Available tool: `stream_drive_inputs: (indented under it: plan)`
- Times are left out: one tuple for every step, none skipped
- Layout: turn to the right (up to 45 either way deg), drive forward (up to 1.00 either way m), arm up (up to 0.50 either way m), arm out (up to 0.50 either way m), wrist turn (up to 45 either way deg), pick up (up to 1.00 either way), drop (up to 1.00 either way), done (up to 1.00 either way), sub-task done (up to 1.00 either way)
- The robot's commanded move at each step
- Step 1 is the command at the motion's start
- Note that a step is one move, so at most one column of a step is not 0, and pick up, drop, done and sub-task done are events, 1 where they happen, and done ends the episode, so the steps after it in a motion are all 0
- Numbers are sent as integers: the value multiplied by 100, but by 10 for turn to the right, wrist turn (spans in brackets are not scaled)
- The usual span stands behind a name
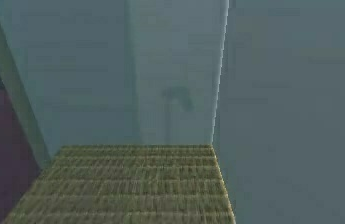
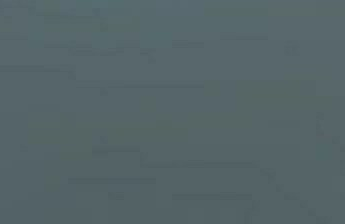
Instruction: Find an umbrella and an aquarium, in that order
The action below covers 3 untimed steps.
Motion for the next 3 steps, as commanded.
stream_drive_inputs:
  plan:
    - [-420, 0, 0, 0, 0, 0, 0, 0, 0]
    - [0, 40, 0, 0, 0, 0, 0, 0, 0]
    - [-30, 0, 0, 0, 0, 0, 0, 0, 0]
